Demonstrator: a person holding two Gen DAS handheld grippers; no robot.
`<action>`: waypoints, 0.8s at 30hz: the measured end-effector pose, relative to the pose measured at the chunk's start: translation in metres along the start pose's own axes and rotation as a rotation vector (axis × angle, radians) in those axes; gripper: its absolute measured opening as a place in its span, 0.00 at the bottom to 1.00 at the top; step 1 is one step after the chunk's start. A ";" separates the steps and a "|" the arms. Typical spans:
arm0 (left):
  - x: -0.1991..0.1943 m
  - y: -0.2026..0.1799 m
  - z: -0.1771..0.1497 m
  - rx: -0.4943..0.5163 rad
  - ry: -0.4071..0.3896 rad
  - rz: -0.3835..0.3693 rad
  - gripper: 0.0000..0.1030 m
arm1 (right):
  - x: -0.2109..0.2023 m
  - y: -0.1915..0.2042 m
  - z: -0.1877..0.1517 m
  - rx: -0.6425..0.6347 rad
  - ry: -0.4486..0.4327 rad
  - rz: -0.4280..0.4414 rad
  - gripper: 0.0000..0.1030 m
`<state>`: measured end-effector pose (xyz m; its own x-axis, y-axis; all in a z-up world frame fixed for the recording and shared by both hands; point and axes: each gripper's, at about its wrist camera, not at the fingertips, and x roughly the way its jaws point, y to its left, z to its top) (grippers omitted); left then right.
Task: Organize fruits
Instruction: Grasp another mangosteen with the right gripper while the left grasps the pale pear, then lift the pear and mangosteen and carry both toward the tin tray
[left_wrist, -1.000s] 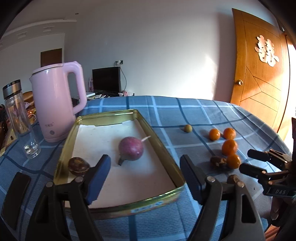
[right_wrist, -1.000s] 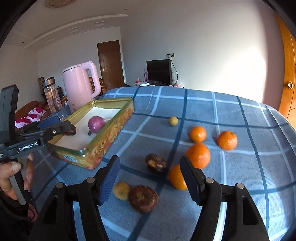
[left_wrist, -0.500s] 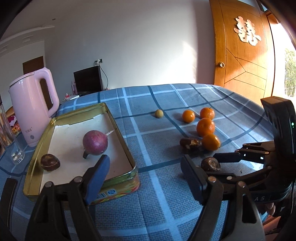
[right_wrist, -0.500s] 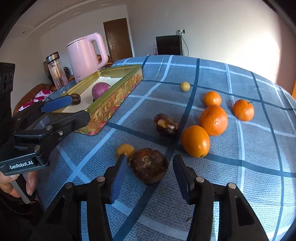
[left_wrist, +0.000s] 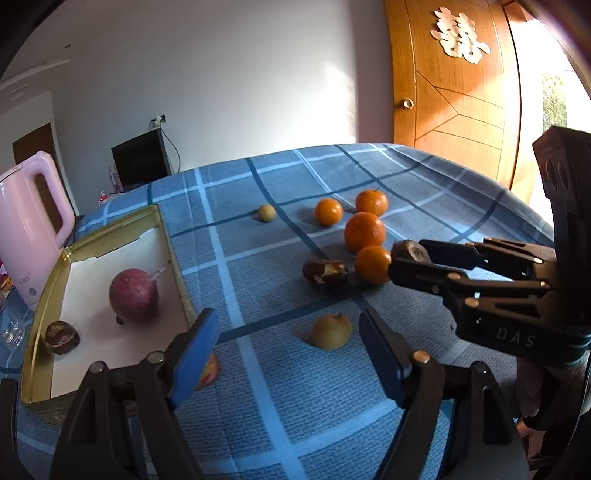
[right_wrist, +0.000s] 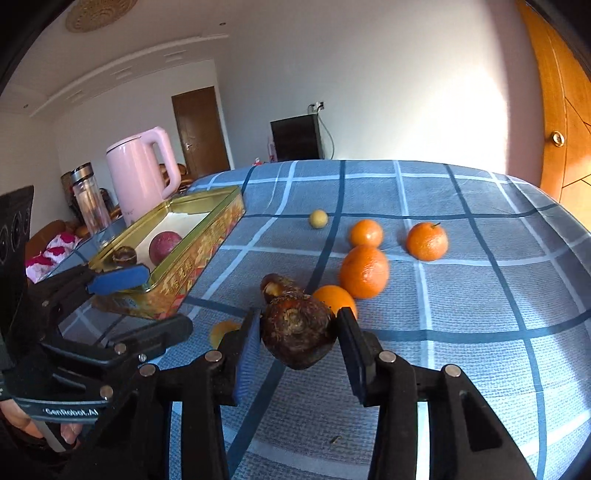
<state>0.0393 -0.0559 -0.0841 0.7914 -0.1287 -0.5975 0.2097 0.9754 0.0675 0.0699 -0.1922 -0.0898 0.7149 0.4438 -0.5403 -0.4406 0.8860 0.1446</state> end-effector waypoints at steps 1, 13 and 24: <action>0.002 -0.003 0.001 0.009 0.009 -0.003 0.77 | 0.000 -0.003 0.001 0.014 0.000 -0.008 0.42; 0.045 -0.016 0.009 0.011 0.175 -0.137 0.42 | -0.004 -0.018 0.002 0.044 0.008 -0.044 0.42; 0.043 -0.013 0.003 -0.020 0.178 -0.173 0.29 | -0.002 -0.014 0.001 0.013 0.015 -0.037 0.42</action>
<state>0.0717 -0.0746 -0.1085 0.6309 -0.2625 -0.7301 0.3205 0.9452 -0.0629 0.0750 -0.2053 -0.0900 0.7221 0.4090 -0.5579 -0.4070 0.9033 0.1353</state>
